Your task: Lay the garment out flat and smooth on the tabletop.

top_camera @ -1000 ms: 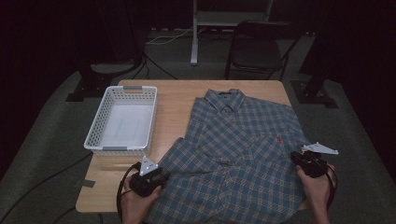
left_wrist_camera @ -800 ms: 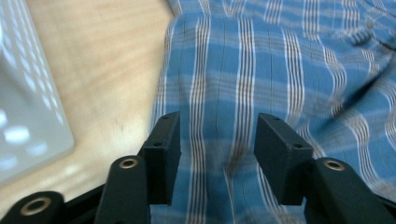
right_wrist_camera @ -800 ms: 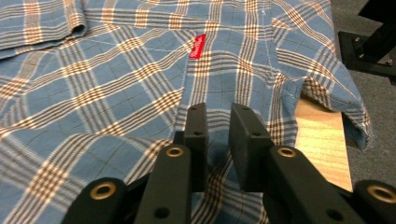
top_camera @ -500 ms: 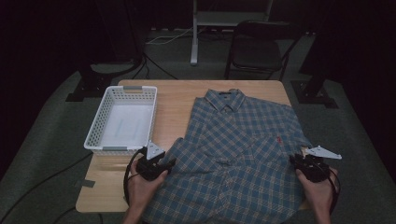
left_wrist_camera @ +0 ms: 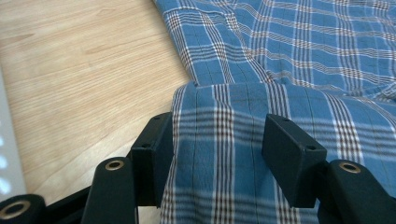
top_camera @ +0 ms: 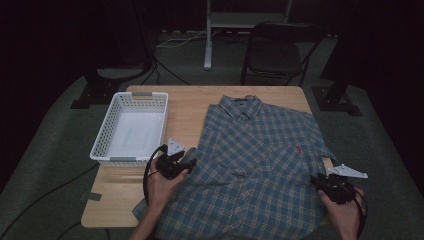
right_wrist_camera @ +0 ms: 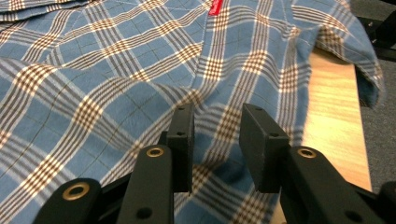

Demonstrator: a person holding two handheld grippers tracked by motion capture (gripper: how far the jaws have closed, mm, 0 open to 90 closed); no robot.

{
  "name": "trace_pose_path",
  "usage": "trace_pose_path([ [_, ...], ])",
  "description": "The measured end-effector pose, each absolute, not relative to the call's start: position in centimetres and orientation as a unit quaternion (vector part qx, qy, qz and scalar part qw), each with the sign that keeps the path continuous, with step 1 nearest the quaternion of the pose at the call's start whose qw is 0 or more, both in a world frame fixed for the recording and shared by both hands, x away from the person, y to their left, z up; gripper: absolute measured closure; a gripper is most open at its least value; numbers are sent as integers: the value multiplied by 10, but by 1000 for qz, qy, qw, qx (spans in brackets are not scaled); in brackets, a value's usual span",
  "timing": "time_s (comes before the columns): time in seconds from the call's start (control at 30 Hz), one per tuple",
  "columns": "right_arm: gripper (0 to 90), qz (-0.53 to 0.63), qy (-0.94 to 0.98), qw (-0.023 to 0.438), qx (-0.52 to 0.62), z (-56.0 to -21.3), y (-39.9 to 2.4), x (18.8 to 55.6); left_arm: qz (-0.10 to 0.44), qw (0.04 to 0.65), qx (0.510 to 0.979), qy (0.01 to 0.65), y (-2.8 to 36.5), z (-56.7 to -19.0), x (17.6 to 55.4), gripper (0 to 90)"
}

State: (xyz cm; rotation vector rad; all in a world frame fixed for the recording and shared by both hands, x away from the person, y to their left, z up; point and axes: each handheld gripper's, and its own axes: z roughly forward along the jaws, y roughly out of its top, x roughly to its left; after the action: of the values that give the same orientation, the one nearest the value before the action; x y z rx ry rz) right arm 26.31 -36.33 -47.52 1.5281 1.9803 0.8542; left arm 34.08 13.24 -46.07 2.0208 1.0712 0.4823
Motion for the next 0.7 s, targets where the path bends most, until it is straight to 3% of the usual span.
trace_pose_path([
  [0.5, 605, 313, 726, 237, 565, -481, -367, 254, 171, 365, 805, 435, 126, -474, 354, 463],
  [0.7, 594, 314, 725, 231, 568, -481, -367, 250, 171, 357, 814, 425, 123, -474, 349, 660],
])
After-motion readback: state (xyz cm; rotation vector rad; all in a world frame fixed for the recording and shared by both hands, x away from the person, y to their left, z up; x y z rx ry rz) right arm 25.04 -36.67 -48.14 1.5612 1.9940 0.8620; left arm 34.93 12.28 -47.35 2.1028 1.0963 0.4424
